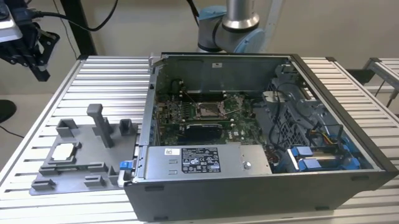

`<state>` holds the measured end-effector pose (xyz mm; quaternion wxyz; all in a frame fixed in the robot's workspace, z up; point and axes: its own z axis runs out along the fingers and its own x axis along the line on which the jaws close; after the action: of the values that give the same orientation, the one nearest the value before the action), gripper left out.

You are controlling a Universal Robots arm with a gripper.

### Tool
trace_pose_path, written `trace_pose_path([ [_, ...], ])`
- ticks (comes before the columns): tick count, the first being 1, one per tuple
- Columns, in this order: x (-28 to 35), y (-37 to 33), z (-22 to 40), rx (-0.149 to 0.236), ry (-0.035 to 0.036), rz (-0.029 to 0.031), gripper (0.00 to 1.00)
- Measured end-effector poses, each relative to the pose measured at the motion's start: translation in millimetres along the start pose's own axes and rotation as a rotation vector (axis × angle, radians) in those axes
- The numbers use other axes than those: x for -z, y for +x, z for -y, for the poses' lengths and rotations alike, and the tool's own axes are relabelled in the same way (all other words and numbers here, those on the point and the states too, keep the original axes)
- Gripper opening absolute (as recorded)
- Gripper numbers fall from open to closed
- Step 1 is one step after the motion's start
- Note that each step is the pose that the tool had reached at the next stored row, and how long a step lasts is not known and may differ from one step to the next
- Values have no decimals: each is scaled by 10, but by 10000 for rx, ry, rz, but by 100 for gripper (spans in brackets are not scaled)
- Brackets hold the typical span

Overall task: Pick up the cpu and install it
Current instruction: 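Pick up the cpu and move it towards the insertion slot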

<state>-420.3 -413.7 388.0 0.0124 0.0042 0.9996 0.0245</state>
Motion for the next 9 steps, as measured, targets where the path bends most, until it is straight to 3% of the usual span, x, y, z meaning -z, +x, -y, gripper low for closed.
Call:
trace_pose_path([
  [3,-2,74,8,53,-1,-2,0],
  [9,-2,88,9,97,-3,-14,0],
])
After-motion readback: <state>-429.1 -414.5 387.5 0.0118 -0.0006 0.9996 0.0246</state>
